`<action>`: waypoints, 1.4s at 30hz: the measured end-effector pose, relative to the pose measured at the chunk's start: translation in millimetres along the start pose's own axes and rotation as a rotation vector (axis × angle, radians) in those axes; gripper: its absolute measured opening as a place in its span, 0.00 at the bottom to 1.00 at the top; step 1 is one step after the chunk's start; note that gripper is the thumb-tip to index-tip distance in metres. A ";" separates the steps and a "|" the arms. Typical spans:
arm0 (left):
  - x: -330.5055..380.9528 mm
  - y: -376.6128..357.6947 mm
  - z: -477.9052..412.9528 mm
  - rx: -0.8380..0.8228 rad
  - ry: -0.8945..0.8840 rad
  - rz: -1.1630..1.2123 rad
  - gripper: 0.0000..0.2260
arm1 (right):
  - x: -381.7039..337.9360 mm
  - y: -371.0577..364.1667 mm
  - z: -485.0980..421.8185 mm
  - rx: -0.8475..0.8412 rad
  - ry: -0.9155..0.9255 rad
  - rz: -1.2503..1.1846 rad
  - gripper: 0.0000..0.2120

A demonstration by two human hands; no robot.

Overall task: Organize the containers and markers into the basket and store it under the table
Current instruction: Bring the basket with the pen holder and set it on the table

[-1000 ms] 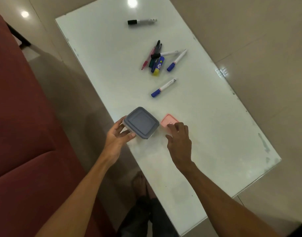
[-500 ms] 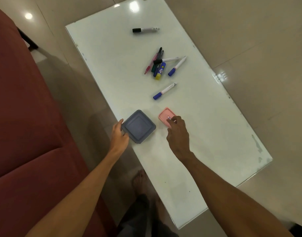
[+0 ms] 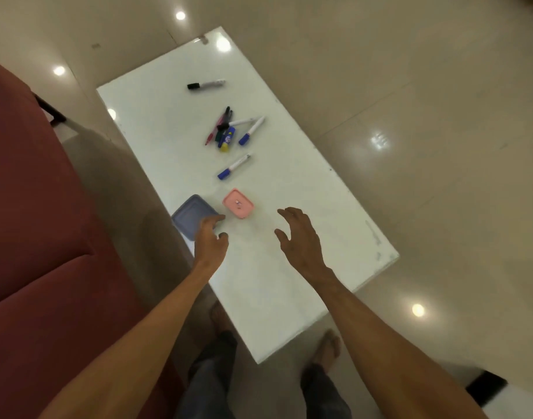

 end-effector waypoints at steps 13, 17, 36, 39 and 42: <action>200.3 -175.8 131.6 -0.045 -0.104 0.132 0.23 | 139.1 234.1 55.4 -0.048 0.088 0.110 0.24; 223.1 -210.6 127.5 -0.039 -0.091 0.152 0.23 | 155.7 275.5 33.7 -0.074 0.109 0.138 0.24; 263.3 -293.2 88.6 0.536 0.258 0.363 0.21 | 157.5 323.3 -161.1 -0.518 0.706 0.328 0.23; 263.1 -306.1 128.3 0.712 0.347 0.422 0.21 | 143.9 319.4 -157.0 -0.610 0.873 0.314 0.23; 265.3 -332.7 183.8 0.913 0.450 0.481 0.21 | 136.2 315.4 -134.1 -0.734 1.069 0.316 0.23</action>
Point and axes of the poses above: each hand's wrist, its own z-axis away from the middle knuckle, its own y-axis out of the back of the hand, x = y × z, the point moved 6 cm from there along -z, towards the middle knuckle, and after that the axes turned 5 degrees about z, right-handed, at the moved point
